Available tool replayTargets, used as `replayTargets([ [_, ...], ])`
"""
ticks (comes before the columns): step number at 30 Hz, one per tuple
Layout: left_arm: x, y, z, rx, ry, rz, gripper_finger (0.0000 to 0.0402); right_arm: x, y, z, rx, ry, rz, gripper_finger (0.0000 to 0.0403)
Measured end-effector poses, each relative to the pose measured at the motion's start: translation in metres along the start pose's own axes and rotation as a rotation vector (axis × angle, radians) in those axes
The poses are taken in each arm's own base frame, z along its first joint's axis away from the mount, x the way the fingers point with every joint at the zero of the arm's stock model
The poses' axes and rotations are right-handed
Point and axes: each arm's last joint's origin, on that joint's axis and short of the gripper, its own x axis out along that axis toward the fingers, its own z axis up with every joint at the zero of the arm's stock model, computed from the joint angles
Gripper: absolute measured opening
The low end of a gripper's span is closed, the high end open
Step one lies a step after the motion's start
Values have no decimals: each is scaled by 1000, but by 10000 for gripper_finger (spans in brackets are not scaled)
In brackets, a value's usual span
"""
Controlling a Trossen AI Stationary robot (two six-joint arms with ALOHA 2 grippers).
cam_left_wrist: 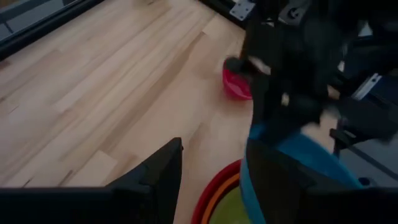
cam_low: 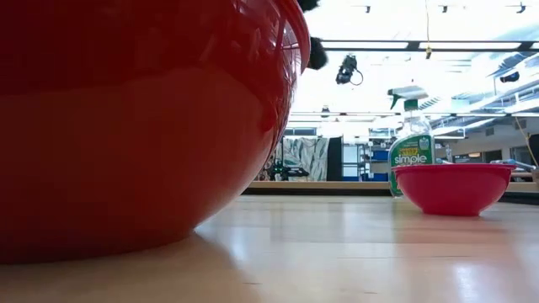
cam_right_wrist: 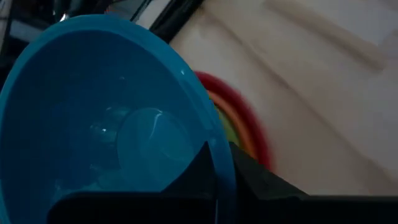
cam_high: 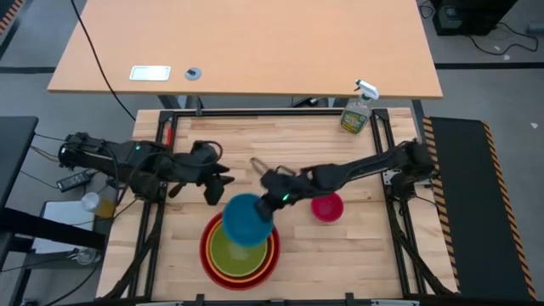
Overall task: Nest bowls inside each other
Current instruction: Stack the blue bowl on top of the green bowl
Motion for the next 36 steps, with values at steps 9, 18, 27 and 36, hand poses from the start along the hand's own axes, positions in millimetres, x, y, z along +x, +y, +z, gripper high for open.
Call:
replayTargets([
  [9, -6, 0, 0, -1, -11, -23, 181, 59, 20, -18, -114, 138, -53, 28],
  [18, -10, -3, -2, 5, 8, -65, 181, 80, 8, -39, -205, 198, -175, 29],
  [27, -11, -4, -4, 16, 14, -71, 181, 81, 4, -34, -260, 233, -144, 87],
  [36, -11, -4, -5, 27, 19, -67, 181, 80, 0, -25, -223, 273, -108, 172],
])
